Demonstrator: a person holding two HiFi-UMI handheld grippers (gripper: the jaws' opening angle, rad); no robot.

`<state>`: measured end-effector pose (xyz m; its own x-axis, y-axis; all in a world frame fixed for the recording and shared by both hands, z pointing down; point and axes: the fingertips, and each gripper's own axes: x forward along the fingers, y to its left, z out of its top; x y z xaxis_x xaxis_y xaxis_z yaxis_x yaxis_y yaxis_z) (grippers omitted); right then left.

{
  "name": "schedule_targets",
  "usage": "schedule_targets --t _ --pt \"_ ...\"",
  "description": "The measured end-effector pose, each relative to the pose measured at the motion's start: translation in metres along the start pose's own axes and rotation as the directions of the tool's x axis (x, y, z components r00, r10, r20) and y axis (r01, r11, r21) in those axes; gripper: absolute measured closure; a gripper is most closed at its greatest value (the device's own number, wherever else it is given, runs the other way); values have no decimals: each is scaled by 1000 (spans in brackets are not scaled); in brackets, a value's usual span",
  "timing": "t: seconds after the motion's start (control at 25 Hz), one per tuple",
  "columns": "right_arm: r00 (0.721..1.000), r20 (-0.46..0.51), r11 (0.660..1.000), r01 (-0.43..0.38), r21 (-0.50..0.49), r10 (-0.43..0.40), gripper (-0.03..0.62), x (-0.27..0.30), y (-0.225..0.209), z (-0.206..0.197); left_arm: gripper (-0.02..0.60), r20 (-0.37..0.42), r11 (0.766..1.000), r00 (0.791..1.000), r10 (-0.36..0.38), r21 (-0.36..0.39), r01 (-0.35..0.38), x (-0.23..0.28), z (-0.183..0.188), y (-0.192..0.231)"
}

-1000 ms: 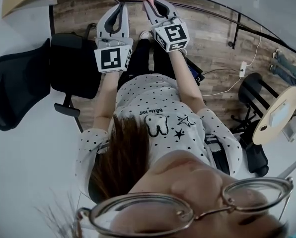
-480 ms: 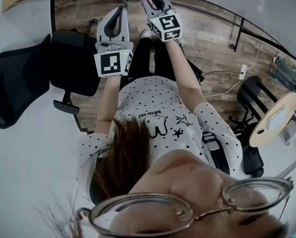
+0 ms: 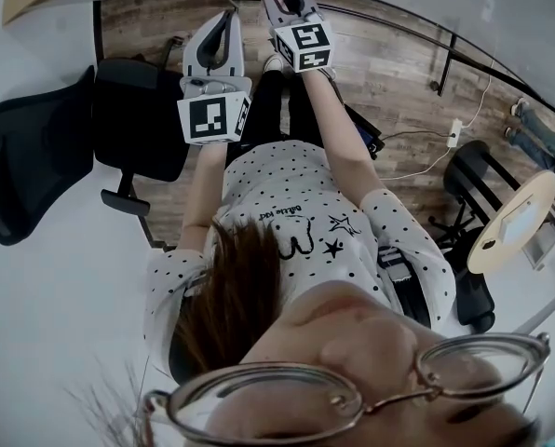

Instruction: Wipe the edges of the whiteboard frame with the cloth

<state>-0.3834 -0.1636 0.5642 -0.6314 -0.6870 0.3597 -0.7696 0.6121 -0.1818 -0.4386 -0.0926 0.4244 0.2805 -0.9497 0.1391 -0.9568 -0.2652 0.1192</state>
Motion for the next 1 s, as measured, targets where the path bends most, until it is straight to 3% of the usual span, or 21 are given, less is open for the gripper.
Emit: schedule_targets --t 1.0 --pt "997 -2 997 78 -7 -78 557 -5 -26 -4 565 5 999 999 -48 3 48 13 1 -12"
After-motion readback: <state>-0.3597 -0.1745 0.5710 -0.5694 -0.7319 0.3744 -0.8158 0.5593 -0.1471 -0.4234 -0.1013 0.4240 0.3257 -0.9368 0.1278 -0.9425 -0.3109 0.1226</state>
